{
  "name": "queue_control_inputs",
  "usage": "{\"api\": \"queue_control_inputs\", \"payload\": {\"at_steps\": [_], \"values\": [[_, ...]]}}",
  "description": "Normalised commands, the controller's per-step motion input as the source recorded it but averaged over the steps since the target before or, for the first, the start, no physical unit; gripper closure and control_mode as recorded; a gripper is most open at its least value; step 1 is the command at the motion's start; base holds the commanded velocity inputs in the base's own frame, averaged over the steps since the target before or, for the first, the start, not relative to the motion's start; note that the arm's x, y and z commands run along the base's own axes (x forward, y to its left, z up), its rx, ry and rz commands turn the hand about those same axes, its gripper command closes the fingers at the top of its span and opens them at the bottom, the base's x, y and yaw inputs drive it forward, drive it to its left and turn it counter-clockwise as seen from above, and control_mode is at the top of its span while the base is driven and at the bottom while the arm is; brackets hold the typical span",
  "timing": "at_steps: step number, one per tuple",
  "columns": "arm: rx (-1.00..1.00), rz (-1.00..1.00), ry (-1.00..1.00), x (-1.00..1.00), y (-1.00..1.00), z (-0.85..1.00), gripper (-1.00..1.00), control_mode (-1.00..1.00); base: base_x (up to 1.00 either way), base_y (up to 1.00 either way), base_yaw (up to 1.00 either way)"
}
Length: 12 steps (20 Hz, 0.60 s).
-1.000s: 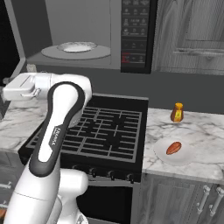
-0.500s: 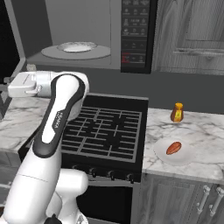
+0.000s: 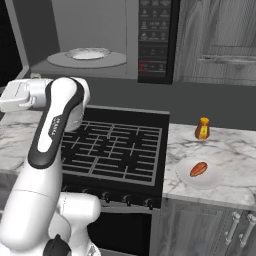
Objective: Pick the sweet potato from the counter and place it in the microwave. Then turn on the microwave.
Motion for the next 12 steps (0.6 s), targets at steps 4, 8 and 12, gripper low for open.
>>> {"api": "queue_control_inputs", "payload": {"at_steps": [4, 8, 12], "values": [[-0.02, 0.0, -0.08, -0.02, 0.33, 0.0, -1.0, -1.0, 0.0, 0.0, 0.0], [-0.02, 0.0, -0.09, -0.06, 0.31, 0.0, -1.0, -1.0, 0.0, 0.0, 0.0], [-0.01, 0.0, -0.08, -0.05, 0.24, 0.0, -1.0, -1.0, 0.0, 0.0, 0.0]]}}
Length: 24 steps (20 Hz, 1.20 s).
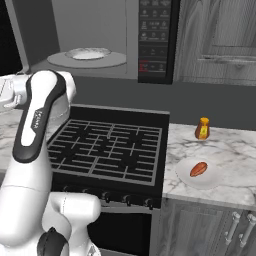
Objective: Pick the sweet potato from the counter and place it in the microwave. Then turn on the microwave.
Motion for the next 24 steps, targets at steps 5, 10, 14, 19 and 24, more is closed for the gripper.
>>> {"api": "queue_control_inputs", "payload": {"at_steps": [5, 10, 14, 19, 24], "values": [[0.0, 0.0, -0.08, -0.04, 0.19, 0.0, -1.0, -1.0, 0.0, 0.0, 0.0], [0.0, 0.0, -0.07, -0.02, 0.18, -0.01, -1.0, -1.0, 0.0, 0.0, 0.0], [0.0, 0.0, -0.08, -0.02, 0.18, -0.01, -1.0, -1.0, 0.0, 0.0, 0.0], [0.0, 0.0, -0.08, 0.0, 0.16, -0.01, -1.0, -1.0, 0.0, 0.0, 0.0], [0.0, 0.0, -0.09, 0.0, 0.15, -0.01, -1.0, -1.0, 0.0, 0.0, 0.0]]}}
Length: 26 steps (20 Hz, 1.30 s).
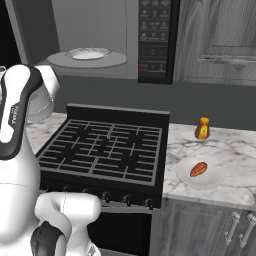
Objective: Pick the sweet potato from the counter and place it in the microwave. Then turn on the microwave.
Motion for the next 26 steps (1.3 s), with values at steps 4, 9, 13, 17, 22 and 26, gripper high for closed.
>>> {"api": "queue_control_inputs", "payload": {"at_steps": [4, 9, 13, 17, 22, 26], "values": [[0.0, 0.0, -0.1, 0.0, 0.14, 0.0, -1.0, -1.0, 0.0, 0.0, 0.0], [0.0, 0.0, -0.09, 0.0, 0.13, 0.0, -1.0, -1.0, 0.0, 0.0, 0.0], [0.0, 0.0, -0.09, 0.0, 0.11, 0.0, -1.0, -1.0, 0.0, 0.0, 0.0], [0.0, 0.0, -0.09, 0.0, 0.05, 0.0, -1.0, -1.0, 0.0, 0.0, 0.0], [0.0, 0.0, -0.07, -0.03, 0.0, 0.0, -1.0, -1.0, 0.0, 0.0, 0.0], [0.0, 0.0, -0.05, -0.17, -0.13, 0.01, -1.0, -1.0, 0.0, 0.0, 0.0]]}}
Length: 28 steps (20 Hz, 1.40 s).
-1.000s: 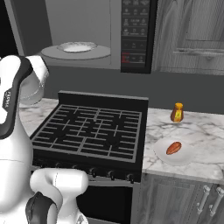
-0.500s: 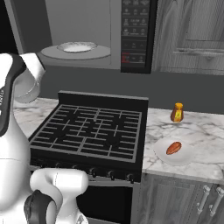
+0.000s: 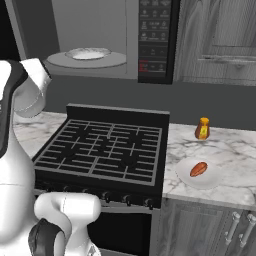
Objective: Pick the sweet potato from the counter and place it in the microwave. Then turn on the microwave.
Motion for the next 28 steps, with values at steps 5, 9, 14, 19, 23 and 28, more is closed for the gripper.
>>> {"api": "queue_control_inputs", "payload": {"at_steps": [5, 9, 14, 19, 23, 28], "values": [[0.0, 0.0, -0.06, -0.25, -0.35, 0.08, -1.0, -1.0, 0.0, 0.0, 0.0], [0.0, 0.0, -0.05, -0.26, -0.46, 0.07, -1.0, -1.0, 0.0, 0.0, 0.0], [0.03, 0.0, 0.0, -0.1, -0.44, 0.0, -1.0, -1.0, 0.0, 0.0, 0.0], [0.05, 0.0, 0.0, 0.0, -0.33, 0.0, -1.0, -1.0, 0.0, 0.0, 0.0], [0.05, -0.09, 0.02, -0.01, -0.3, 0.03, -1.0, -1.0, 0.0, 0.0, 0.0], [0.0, -0.32, 0.08, 0.0, -0.2, 0.0, -1.0, -1.0, 0.0, 0.0, 0.0]]}}
